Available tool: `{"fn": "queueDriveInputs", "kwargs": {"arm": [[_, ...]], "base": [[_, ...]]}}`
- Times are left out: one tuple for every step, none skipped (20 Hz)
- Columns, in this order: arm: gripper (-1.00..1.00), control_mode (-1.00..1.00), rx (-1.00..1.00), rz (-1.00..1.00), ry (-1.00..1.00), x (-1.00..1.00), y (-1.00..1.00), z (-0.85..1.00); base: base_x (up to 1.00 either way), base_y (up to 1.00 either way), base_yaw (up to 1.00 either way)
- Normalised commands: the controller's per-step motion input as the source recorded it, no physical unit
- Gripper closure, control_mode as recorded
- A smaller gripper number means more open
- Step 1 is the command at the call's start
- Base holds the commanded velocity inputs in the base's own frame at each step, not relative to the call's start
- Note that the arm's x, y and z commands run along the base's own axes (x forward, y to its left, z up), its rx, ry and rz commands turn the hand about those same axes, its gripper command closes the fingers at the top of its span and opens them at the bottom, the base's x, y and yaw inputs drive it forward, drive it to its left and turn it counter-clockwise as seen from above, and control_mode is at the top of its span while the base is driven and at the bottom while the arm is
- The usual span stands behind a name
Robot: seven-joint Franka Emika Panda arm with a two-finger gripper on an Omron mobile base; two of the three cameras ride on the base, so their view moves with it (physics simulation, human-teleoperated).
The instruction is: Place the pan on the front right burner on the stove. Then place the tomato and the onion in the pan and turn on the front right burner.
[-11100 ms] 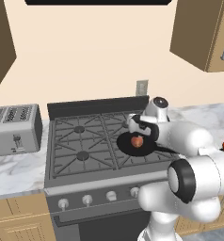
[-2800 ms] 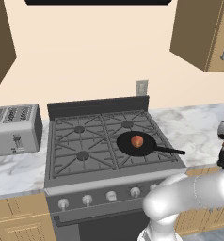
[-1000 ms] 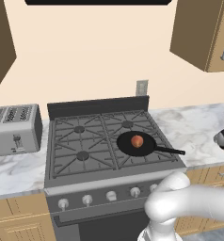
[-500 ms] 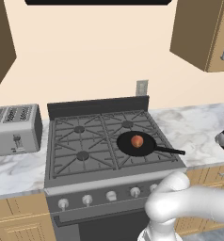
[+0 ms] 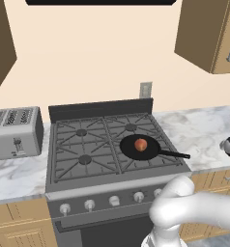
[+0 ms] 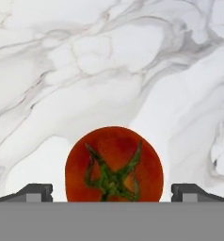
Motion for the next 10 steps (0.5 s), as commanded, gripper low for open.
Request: {"fn": "queueDriveInputs", "kwargs": {"arm": [[-1.00, -1.00, 0.00, 0.00, 0.00, 0.10, 0.00, -0.09], [-1.00, -1.00, 0.00, 0.00, 0.00, 0.11, 0.00, -0.06], [-1.00, -1.00, 0.00, 0.00, 0.00, 0.13, 0.00, -0.05], [-1.00, -1.00, 0.00, 0.00, 0.00, 0.16, 0.00, -0.06], [-1.00, -1.00, 0.00, 0.00, 0.00, 0.13, 0.00, -0.06], [-1.00, -1.00, 0.00, 0.00, 0.00, 0.11, 0.00, -0.06], [-1.00, -1.00, 0.00, 0.00, 0.00, 0.09, 0.00, -0.03], [-1.00, -1.00, 0.00, 0.00, 0.00, 0.05, 0.00, 0.00], [-1.00, -1.00, 0.00, 0.00, 0.00, 0.00, 0.00, 0.00], [-1.00, -1.00, 0.00, 0.00, 0.00, 0.00, 0.00, 0.00]], "base": [[0.00, 0.00, 0.00], [0.00, 0.00, 0.00], [0.00, 0.00, 0.00], [0.00, 0.00, 0.00], [0.00, 0.00, 0.00], [0.00, 0.00, 0.00], [0.00, 0.00, 0.00], [0.00, 0.00, 0.00], [0.00, 0.00, 0.00], [0.00, 0.00, 0.00]]}}
